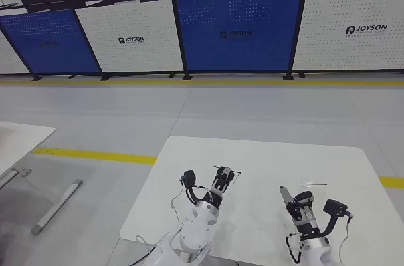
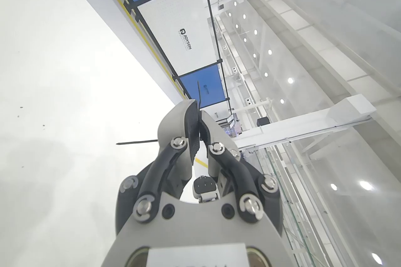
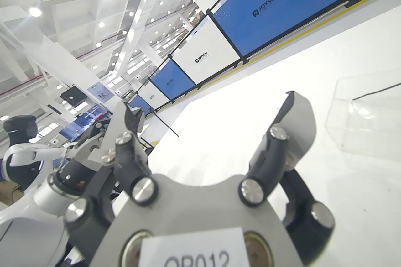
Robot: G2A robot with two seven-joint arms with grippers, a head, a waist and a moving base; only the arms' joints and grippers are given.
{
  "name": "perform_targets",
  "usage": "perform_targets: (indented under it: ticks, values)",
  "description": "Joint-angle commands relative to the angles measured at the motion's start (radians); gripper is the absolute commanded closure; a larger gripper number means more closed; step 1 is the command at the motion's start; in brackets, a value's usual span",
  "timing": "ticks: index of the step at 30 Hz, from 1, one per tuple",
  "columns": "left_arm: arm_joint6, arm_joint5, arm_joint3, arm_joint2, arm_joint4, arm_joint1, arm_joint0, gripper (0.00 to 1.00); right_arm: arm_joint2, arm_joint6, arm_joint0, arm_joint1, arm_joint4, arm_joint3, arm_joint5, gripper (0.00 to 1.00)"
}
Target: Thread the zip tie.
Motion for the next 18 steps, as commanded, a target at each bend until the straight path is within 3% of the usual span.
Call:
perform_targets:
  ticks: [1,5,11,18]
  values:
    - [0.027,0.01,0.005,-0.013,-0.003,-0.001,0.005,1.0,0.0,0.0,0.0,0.0,0.0,0.0,0.0,0.0]
    - [0.122,0.041,0.006,-0.035,0.021,-0.004,0.013,1.0,0.0,0.0,0.0,0.0,0.0,0.0,0.0,0.0]
    - [0.122,0.041,0.006,-0.035,0.021,-0.004,0.013,1.0,0.0,0.0,0.0,0.0,0.0,0.0,0.0,0.0]
    - [0.122,0.041,0.006,-0.035,0.021,-0.004,0.013,1.0,0.033,-0.027,-0.024,0.0,0.082,-0.062,-0.033,0.0]
